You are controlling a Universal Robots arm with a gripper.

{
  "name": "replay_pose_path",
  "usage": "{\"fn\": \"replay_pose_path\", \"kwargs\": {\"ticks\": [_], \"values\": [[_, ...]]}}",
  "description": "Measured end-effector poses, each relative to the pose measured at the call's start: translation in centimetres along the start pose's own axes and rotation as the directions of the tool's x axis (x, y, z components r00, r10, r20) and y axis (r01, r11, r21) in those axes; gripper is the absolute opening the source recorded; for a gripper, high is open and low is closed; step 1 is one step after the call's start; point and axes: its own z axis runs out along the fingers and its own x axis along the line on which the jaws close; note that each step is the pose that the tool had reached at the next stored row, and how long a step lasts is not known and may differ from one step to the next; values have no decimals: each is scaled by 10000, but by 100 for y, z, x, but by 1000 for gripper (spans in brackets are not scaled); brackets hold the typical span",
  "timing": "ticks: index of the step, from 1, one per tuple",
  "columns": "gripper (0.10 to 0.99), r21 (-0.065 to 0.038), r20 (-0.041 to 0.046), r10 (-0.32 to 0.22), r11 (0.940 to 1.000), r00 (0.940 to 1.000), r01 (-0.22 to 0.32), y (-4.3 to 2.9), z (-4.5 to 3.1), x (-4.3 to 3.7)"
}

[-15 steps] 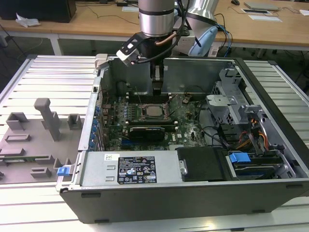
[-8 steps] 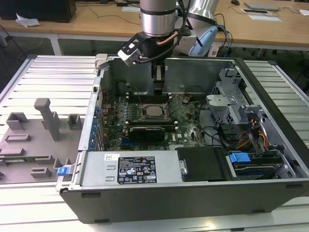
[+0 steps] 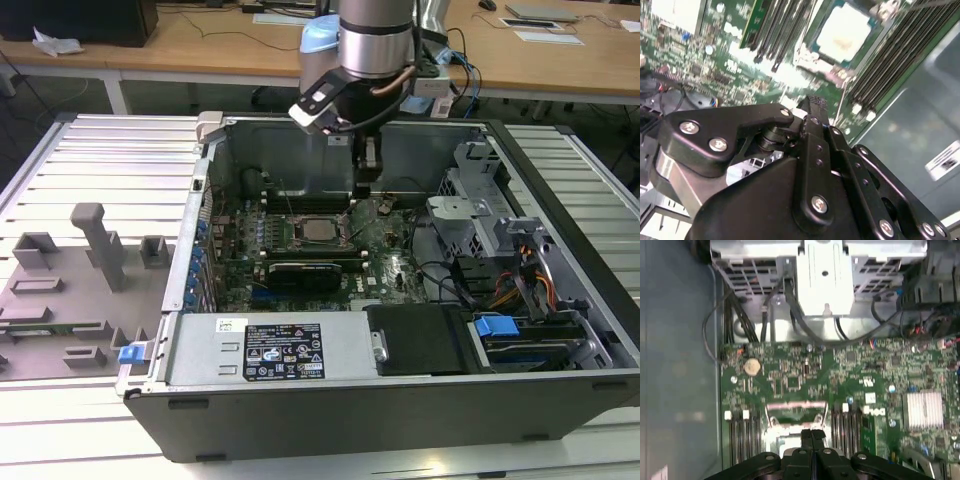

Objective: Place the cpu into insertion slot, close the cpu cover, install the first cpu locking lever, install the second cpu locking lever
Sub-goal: 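Close the cpu cover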

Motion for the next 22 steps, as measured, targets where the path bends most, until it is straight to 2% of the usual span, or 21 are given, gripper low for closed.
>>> {"fn": "replay_pose_path", "kwargs": {"ticks": [1, 4, 8, 9, 12, 17, 19, 22], "values": [[106, 24, 1, -1, 10000, 10000, 1, 84, 6, 2], [106, 68, 2, -2, 10000, 10000, 2, 242, 18, 8], [106, 90, 4, -5, 10000, 10000, 5, 345, 34, 14], [106, 118, 5, -6, 9999, 10000, 6, 370, 59, 17], [106, 209, 10, -10, 9998, 10000, 10, 400, 149, 23], [106, 306, 14, -16, 9995, 10000, 15, 409, 245, 28], [106, 380, 19, -18, 9993, 10000, 18, 428, 301, 32], [106, 396, 19, -20, 9992, 10000, 19, 447, 319, 37]]}}
